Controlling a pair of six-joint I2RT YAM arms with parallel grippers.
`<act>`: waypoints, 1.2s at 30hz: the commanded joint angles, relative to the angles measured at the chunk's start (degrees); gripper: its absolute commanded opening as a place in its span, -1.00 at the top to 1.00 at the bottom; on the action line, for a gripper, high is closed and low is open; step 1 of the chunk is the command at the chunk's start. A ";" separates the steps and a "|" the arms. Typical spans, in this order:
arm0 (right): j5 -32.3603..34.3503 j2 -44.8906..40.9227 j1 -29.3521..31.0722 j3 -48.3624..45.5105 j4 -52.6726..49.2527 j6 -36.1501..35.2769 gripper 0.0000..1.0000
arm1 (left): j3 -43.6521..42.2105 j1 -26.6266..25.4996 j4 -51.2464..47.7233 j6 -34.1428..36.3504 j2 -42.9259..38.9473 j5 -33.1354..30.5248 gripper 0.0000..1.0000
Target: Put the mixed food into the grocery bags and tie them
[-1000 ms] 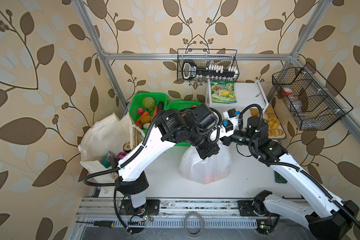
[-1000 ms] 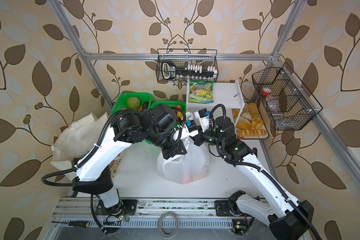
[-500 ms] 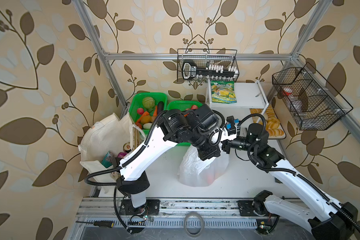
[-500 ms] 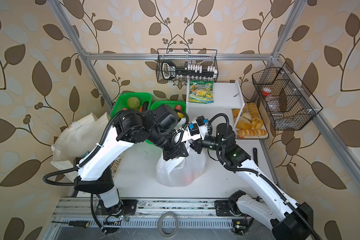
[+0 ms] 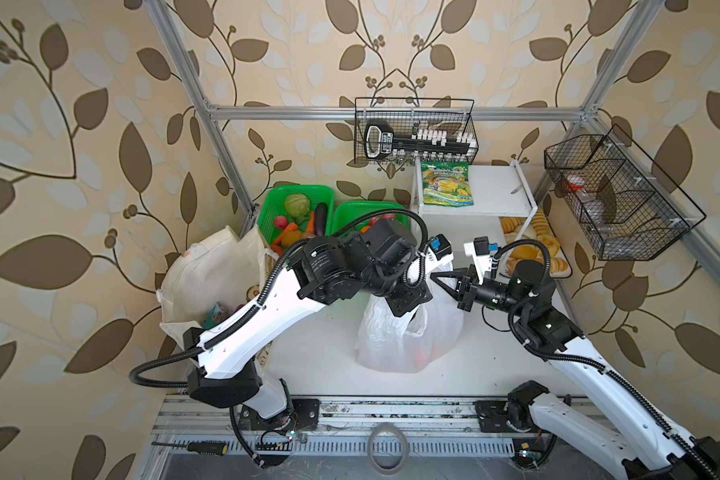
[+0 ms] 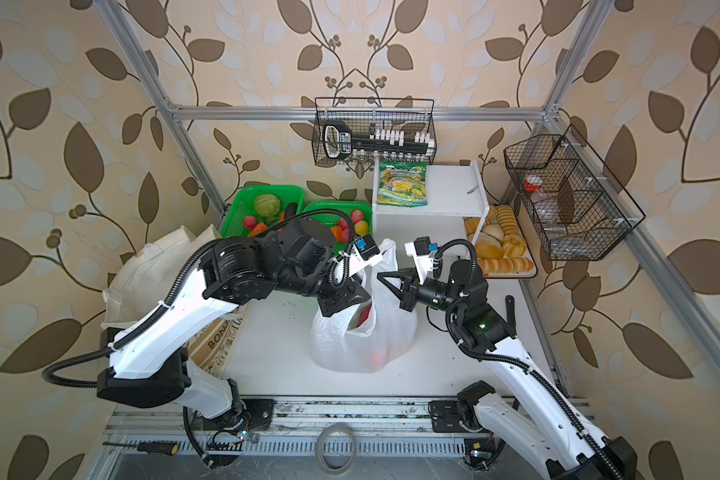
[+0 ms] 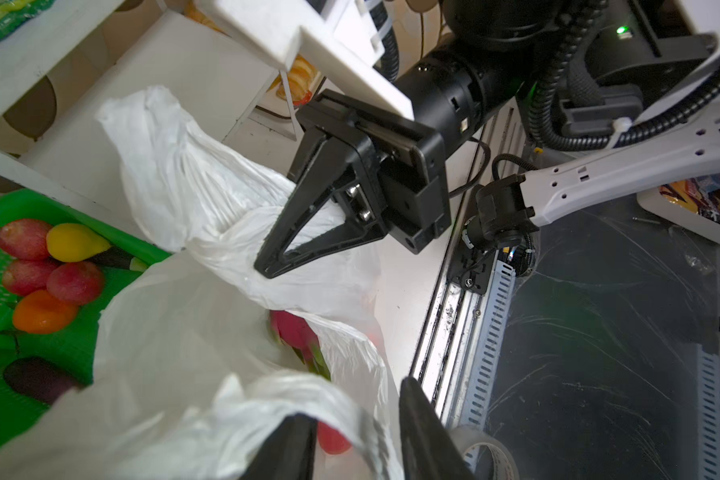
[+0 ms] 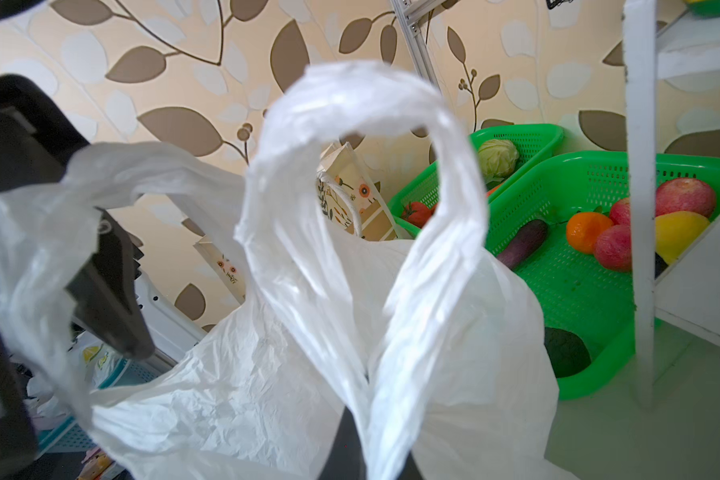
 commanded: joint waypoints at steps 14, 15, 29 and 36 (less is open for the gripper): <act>3.09 0.76 0.18 -0.23 0.46 3.60 1.00 | -18.33 -0.15 21.21 3.83 -19.54 -5.49 -0.98; 3.09 0.88 0.12 -0.15 0.29 3.57 1.00 | -20.10 -0.14 21.87 5.04 -20.74 -7.51 -0.98; 3.45 1.54 0.33 1.44 -1.49 3.50 1.00 | -42.66 -0.16 39.35 20.00 -24.03 -14.18 -0.98; 3.87 1.52 0.43 1.62 -2.25 3.13 1.00 | -41.59 -0.15 36.53 17.48 -22.25 -7.11 -0.98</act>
